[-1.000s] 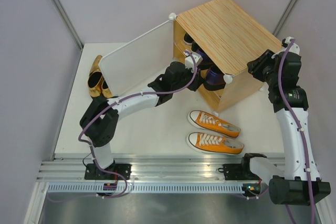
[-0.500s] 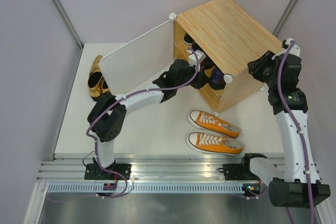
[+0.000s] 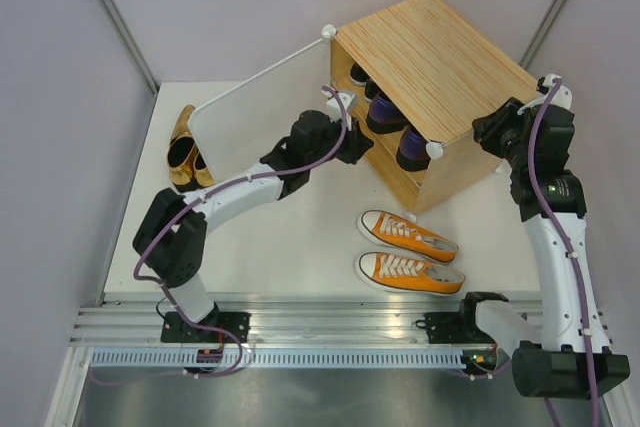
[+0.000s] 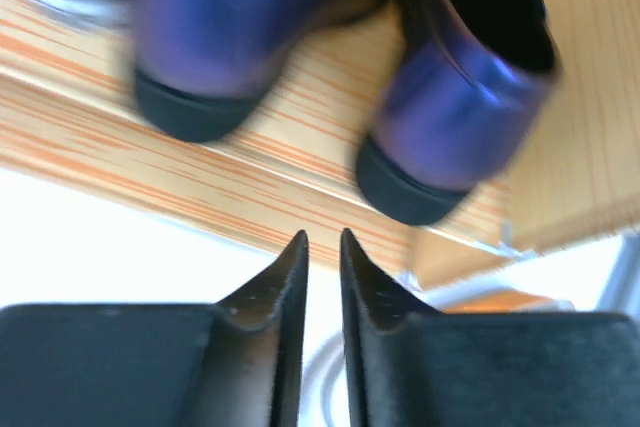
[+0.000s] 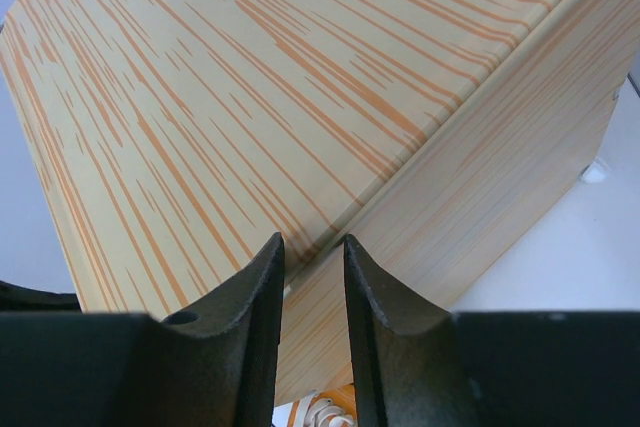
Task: Place and organize the shoes in the shoe cabinet
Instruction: Adjust the shoe in the shoe cabinet.
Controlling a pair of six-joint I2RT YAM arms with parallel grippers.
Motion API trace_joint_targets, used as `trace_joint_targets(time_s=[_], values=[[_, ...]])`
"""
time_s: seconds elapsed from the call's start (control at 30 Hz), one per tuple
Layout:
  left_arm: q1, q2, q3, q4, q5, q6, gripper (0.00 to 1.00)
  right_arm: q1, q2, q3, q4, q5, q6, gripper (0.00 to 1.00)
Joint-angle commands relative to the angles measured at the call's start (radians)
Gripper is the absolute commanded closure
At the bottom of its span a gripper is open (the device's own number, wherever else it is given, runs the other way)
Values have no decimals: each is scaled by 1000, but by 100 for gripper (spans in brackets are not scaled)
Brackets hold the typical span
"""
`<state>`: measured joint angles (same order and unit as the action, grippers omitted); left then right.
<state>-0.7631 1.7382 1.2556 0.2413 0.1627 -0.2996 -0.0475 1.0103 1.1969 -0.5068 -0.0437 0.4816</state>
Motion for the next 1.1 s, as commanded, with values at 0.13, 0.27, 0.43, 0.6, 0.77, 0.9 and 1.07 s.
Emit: trace_joint_targets(time_s=[0.13, 0.27, 0.43, 0.6, 0.77, 0.9, 1.07], values=[[122, -54, 4, 24, -63, -24, 82, 20, 2, -36, -68, -30, -24, 66], [130, 13, 83, 16, -29, -22, 82, 21, 1, -34, -68, -27, -25, 66], [130, 121, 175, 16, -8, -33, 82, 28, 7, -31, -67, -27, -28, 66], [130, 217, 258, 21, -8, -38, 83, 38, 10, -31, -68, -22, -31, 66], [130, 294, 338, 35, 52, -64, 83, 41, 13, -30, -68, -18, -34, 66], [122, 307, 343, 67, 101, -70, 83, 43, 11, -34, -61, -22, -32, 66], [114, 330, 360, 81, 185, -59, 82, 41, 11, -39, -56, -24, -31, 66]])
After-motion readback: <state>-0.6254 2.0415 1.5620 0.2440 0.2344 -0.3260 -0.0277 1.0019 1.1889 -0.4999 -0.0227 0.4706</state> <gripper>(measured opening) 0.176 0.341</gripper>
